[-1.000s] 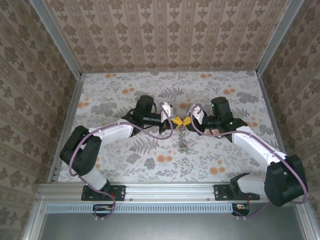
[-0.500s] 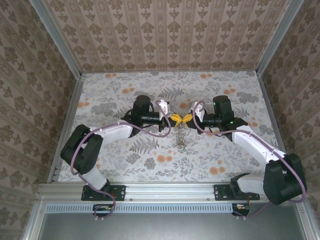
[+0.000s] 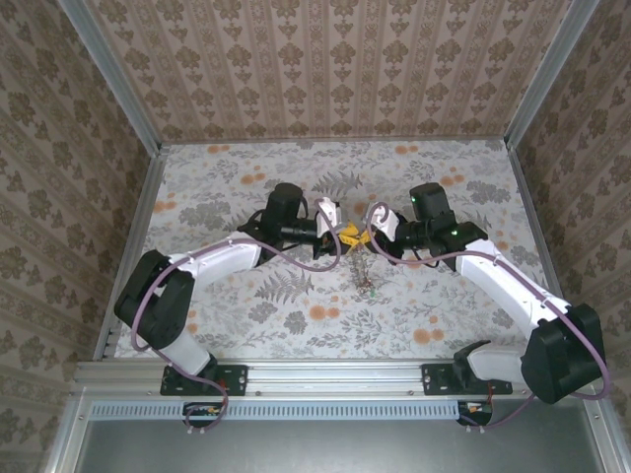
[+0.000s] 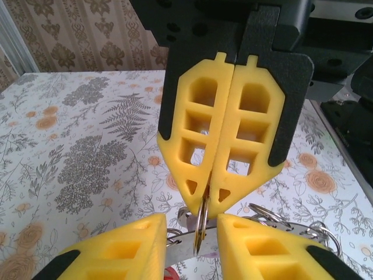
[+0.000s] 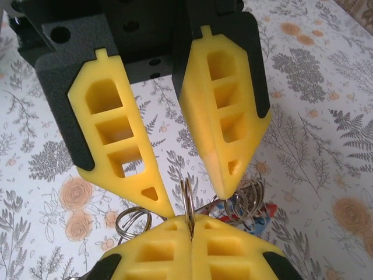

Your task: Put the keys on the keyring

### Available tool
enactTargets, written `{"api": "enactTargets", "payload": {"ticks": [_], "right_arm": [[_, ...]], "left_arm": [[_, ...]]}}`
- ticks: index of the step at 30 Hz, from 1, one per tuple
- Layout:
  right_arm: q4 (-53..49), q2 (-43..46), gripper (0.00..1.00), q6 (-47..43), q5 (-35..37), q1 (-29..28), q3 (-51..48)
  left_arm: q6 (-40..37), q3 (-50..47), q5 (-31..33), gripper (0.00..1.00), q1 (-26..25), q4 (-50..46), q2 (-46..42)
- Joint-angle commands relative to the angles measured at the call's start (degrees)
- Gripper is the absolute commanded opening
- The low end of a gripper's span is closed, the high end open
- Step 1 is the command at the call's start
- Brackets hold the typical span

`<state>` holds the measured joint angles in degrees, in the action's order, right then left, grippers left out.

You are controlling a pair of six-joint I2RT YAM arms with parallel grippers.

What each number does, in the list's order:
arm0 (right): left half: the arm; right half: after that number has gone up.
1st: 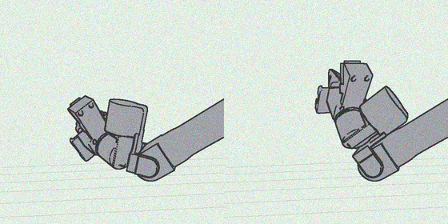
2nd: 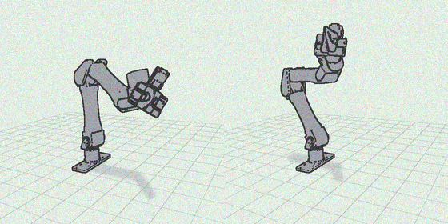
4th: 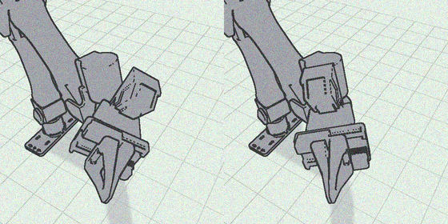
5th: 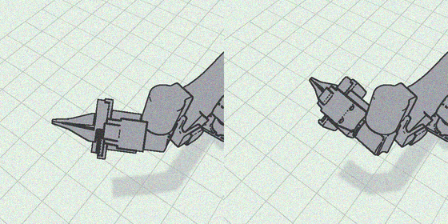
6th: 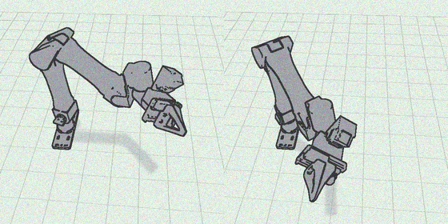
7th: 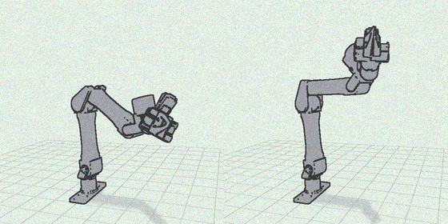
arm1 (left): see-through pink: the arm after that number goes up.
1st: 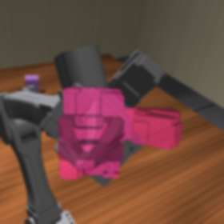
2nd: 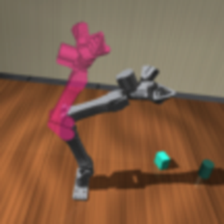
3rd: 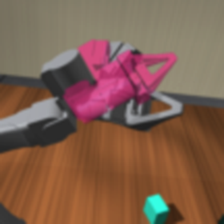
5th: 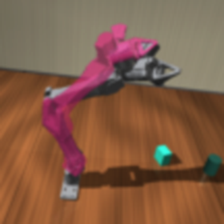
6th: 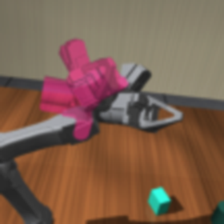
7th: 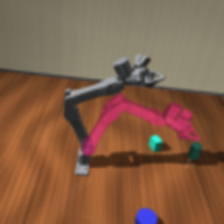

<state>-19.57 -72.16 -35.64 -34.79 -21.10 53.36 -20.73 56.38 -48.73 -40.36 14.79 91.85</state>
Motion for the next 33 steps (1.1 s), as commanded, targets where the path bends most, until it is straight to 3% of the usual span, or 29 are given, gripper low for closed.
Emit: {"api": "enactTargets", "payload": {"ticks": [1,14,19,22,25,28,33], "right_arm": [[-2.7,0.3,0.00,-2.8,2.0,-0.9,2.4],[-3.0,1.0,0.00,-2.4,1.3,-1.9,3.6],[-2.3,1.8,0.00,-1.2,0.7,-2.0,3.2],[-2.4,2.1,0.01,-0.7,1.5,-2.1,2.8],[-0.7,3.2,0.04,-0.5,2.4,-1.7,0.4],[4.2,3.9,0.12,1.2,-1.2,0.9,-4.0],[10.8,3.2,0.15,4.8,-4.2,2.3,-7.6]], "left_arm": [[-5.3,2.4,1.2,0.29,-0.7,-6.7,-2.0],[-8.4,5.1,2.0,0.16,-2.1,-11.8,-1.1],[-8.6,5.7,1.4,0.00,-2.2,-12.7,-0.8],[-8.4,5.4,0.7,0.00,-2.1,-12.0,-0.9],[-6.2,2.9,-0.4,0.00,-1.8,-6.6,-1.5],[-2.0,-0.2,-1.5,0.00,-0.7,1.5,-2.0],[1.1,-1.7,-4.7,0.00,-0.1,6.7,-2.1]]}}
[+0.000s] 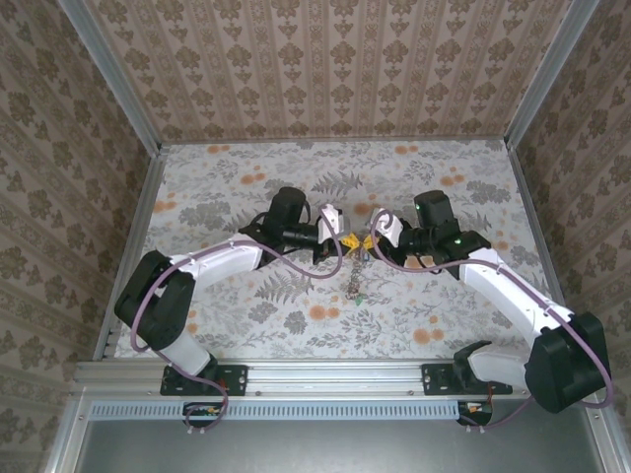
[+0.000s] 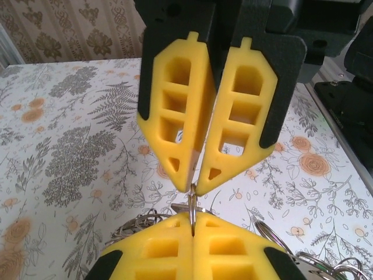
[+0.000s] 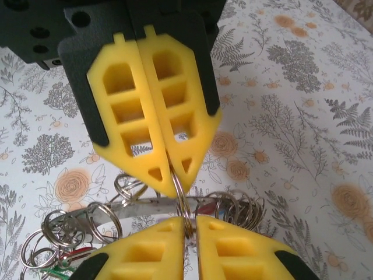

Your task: Put the keys on the keyring

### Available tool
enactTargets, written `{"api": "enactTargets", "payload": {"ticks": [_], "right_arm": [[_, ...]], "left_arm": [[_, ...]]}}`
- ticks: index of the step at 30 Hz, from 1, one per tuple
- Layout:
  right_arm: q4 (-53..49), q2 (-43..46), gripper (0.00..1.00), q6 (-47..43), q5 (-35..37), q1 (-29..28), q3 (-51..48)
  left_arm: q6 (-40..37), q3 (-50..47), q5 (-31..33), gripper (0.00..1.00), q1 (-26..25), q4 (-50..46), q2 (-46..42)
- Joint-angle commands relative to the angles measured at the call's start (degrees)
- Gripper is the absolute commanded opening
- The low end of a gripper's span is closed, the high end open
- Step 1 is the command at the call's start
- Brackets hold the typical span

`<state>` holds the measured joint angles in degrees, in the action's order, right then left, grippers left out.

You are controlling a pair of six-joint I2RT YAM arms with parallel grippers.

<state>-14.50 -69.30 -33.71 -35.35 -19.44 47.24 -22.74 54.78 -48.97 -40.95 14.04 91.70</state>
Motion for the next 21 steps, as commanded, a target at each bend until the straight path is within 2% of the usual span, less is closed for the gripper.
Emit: {"api": "enactTargets", "payload": {"ticks": [1,5,10,14,21], "right_arm": [[7.0,0.0,0.16,3.5,-4.1,0.7,-1.9],[9.5,-0.9,0.17,5.2,-4.8,0.7,-2.5],[10.7,0.9,0.18,5.2,-0.1,0.9,-3.8],[7.8,3.1,0.19,2.7,2.7,1.0,-3.7],[4.9,5.2,0.24,-0.8,2.6,1.0,-2.5]], "left_arm": [[3.4,0.0,-5.2,0.00,0.6,7.7,-1.8],[4.7,-0.5,-6.0,0.00,0.7,9.8,-1.3],[5.5,-1.1,-5.1,0.00,0.8,11.3,-1.4],[5.8,-1.3,-4.6,0.00,0.9,11.8,-1.2],[5.9,-1.1,-4.8,0.00,0.9,11.9,-0.9]]}}
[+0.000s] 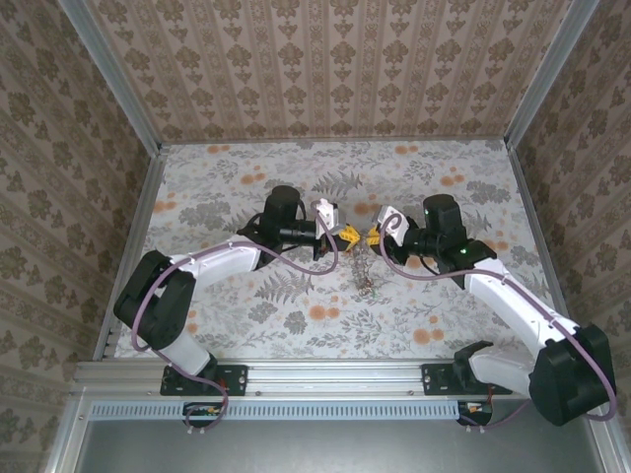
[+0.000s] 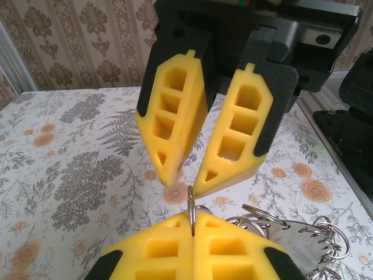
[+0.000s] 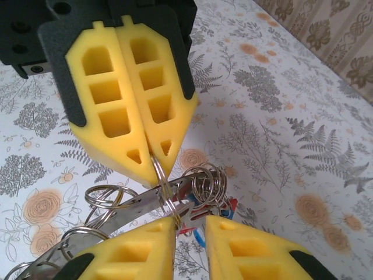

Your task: Put the keys on the keyring

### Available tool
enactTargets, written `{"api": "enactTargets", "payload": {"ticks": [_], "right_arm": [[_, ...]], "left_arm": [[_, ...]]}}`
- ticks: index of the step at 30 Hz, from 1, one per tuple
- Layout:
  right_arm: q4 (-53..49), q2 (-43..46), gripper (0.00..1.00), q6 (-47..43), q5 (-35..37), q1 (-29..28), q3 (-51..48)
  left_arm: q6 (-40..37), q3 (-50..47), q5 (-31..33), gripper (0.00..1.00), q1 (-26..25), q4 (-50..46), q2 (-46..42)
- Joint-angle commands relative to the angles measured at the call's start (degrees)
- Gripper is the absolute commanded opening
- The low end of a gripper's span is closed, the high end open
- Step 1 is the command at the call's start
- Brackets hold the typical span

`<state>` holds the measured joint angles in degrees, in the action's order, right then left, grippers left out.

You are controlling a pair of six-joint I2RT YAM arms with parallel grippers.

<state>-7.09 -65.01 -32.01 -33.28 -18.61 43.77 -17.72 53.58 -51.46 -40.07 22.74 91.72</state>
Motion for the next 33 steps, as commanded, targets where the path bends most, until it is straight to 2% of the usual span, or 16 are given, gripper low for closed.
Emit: {"api": "enactTargets", "payload": {"ticks": [1,6,13,16,19,23,33], "right_arm": [[-3.1,0.8,0.25,-2.8,0.2,0.2,1.6],[-4.1,-0.6,0.29,-3.9,-4.5,0.2,4.0],[-4.2,-4.7,0.29,-4.4,-5.3,0.2,6.0],[-5.8,-5.9,0.26,-4.7,-5.0,0.2,5.9],[-5.4,-5.8,0.17,-4.4,-4.8,0.2,4.2],[-5.5,-6.0,0.10,-3.5,-3.6,0.4,2.7],[-3.0,-5.0,0.21,-1.6,-3.5,0.4,1.3]], "left_arm": [[0.9,0.1,-2.4,0.00,0.0,3.1,-0.8],[0.8,0.3,-2.6,0.00,0.0,2.8,-0.9],[1.1,0.6,-2.9,0.00,-0.1,3.1,-0.8],[1.1,0.6,-2.7,0.00,0.0,3.3,-1.0],[1.5,0.4,-2.5,0.00,0.1,4.1,-1.0],[2.2,0.2,-2.9,0.00,0.1,5.1,-0.9],[3.5,-0.3,-2.8,0.00,0.1,7.5,-0.5]]}}
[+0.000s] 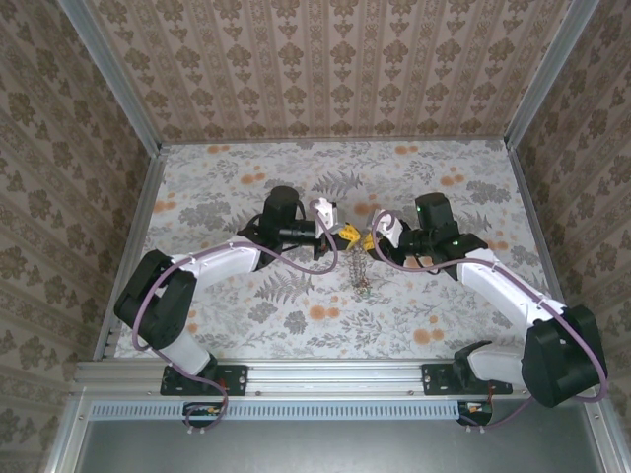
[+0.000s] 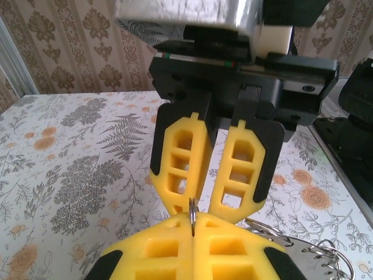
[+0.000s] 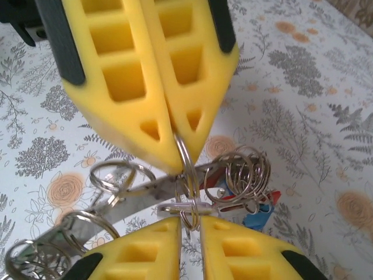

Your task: Put the keys on the keyring

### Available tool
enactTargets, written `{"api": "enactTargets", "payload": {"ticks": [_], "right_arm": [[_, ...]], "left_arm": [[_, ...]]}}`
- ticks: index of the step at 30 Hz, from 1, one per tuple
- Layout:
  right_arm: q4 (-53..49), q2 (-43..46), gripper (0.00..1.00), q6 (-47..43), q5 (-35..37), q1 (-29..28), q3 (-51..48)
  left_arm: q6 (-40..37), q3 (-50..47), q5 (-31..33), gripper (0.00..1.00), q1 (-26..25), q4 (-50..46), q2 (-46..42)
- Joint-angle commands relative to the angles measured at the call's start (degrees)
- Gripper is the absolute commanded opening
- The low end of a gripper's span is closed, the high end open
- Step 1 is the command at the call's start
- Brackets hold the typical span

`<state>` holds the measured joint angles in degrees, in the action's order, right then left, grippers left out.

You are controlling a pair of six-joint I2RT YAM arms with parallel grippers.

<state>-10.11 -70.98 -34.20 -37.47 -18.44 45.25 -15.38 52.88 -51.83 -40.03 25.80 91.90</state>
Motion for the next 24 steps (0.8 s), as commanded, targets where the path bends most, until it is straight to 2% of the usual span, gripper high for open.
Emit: {"api": "enactTargets", "payload": {"ticks": [1,10,17,24], "right_arm": [[0.2,1.7,0.22,0.3,1.0,0.3,-0.1],[-3.8,5.4,0.29,-2.5,4.8,0.3,2.8],[-2.3,4.6,0.29,-1.7,-1.1,0.3,4.4],[-1.8,1.2,0.28,-1.7,-3.3,0.3,6.1]], "left_arm": [[1.0,0.3,-2.3,0.00,0.1,4.1,-0.8],[-0.4,0.3,-2.0,0.00,0.1,1.9,-1.3],[-0.5,0.6,-2.4,0.00,0.0,1.7,-1.2],[-0.3,0.8,-2.5,0.00,0.0,1.7,-1.3]]}}
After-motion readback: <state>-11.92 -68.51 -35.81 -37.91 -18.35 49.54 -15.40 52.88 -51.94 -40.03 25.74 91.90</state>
